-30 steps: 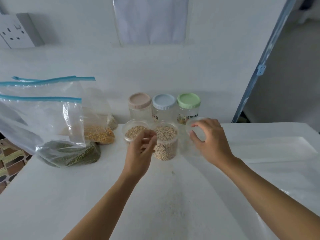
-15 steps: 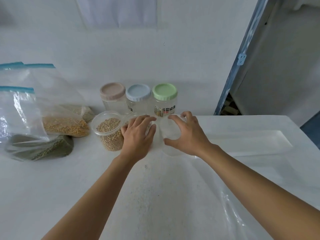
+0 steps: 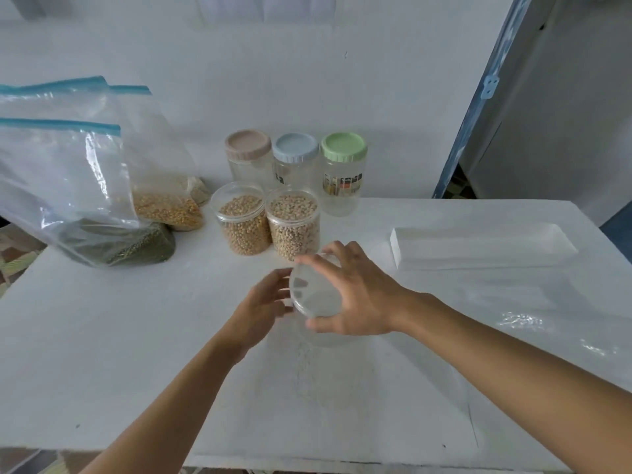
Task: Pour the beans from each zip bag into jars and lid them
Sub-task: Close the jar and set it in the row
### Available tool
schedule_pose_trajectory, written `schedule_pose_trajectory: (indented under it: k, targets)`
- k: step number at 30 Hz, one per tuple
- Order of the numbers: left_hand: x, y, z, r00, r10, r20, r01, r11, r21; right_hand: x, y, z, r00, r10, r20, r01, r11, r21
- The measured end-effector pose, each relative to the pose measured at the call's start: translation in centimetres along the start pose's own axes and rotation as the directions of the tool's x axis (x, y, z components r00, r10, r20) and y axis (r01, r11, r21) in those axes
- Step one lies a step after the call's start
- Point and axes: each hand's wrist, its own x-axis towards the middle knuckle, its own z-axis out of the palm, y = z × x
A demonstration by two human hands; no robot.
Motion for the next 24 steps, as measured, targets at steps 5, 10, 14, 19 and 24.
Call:
schedule_pose_trajectory:
  k: [5, 10, 14, 19, 24]
  targets:
    - [-1.5, -1.7, -1.3, 0.970, 0.024, 0.244, -0.095, 0.954, 0.285, 0.8, -2.9, 1.5, 0.994, 0.015, -0.108, -0.020, 0.999, -0.039]
    - [-0.4, -1.7, 0.0, 0.961, 0.246, 0.124, -0.272, 0.921, 0.279, 2.4, -4.9, 2.3, 0.977, 0.047, -0.208, -0.057, 0.997, -0.044]
    - [0.1, -1.6, -0.6, 0.957, 0.244, 0.159, -0.281, 0.917, 0.284, 2.6, -4.7, 3.1, 0.933, 0.037, -0.358, -0.005, 0.996, 0.091]
    - [1.4, -1.0, -2.0, 0.956, 0.100, 0.278, -0.222, 0.863, 0.454, 3.3, -3.5, 2.2, 0.944, -0.168, -0.283, 0.208, 0.971, 0.117]
    - [2.2, -0.7, -2.8, 0.953, 0.013, 0.304, -0.179, 0.832, 0.525, 4.3, -2.8, 0.6, 0.946, -0.312, -0.084, 0.306, 0.949, -0.071]
